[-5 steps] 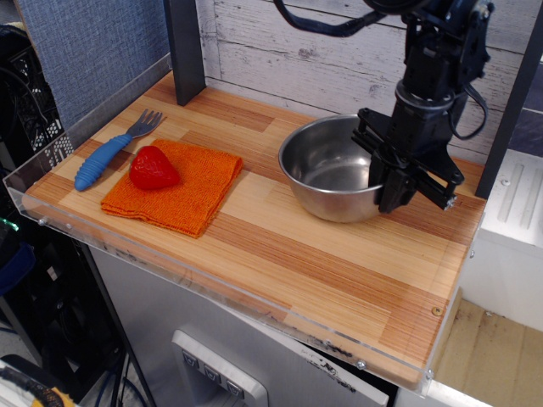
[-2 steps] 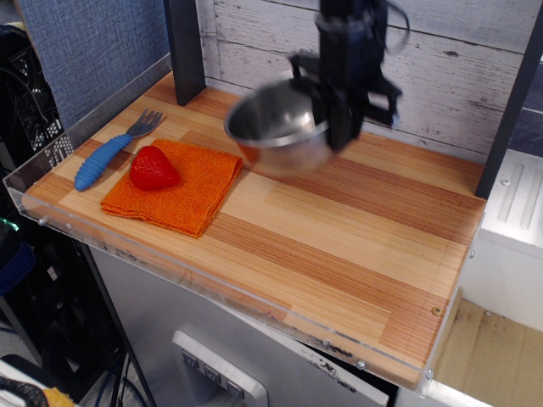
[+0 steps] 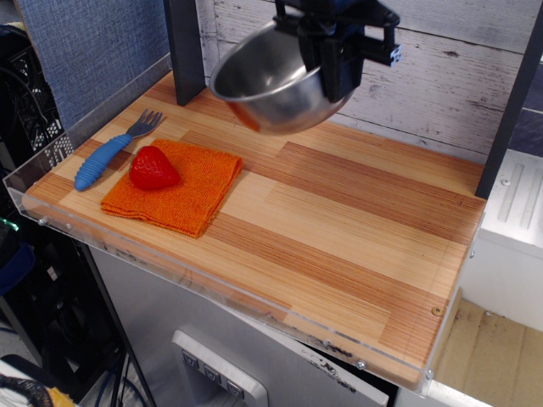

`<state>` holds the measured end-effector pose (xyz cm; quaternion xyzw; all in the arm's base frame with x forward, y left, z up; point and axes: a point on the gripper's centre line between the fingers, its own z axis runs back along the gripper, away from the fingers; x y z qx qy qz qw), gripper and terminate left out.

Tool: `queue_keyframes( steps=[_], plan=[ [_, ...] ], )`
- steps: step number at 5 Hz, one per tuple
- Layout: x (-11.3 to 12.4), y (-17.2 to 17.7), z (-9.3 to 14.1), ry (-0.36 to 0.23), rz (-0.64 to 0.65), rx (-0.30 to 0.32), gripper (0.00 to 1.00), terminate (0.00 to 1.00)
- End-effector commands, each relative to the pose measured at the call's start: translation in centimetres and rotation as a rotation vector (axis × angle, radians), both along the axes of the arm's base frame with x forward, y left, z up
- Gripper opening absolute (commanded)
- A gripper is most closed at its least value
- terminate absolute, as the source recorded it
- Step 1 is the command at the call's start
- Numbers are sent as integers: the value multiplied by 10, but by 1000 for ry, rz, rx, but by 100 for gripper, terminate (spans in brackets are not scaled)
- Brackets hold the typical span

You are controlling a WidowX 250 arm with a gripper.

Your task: Move the pot down to the bottom edge of the cutting board.

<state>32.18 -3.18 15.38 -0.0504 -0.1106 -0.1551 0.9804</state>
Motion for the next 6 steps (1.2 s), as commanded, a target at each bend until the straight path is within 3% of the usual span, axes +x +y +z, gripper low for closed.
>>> queue_keyframes(
  steps=[1, 3, 6],
  plan=[
    [-59, -27, 9, -42, -124, 25, 0, 0],
    [-78, -33, -46, 90, -189, 136, 0, 0],
    [-74, -19, -110, 239, -163, 178, 0, 0]
  ],
)
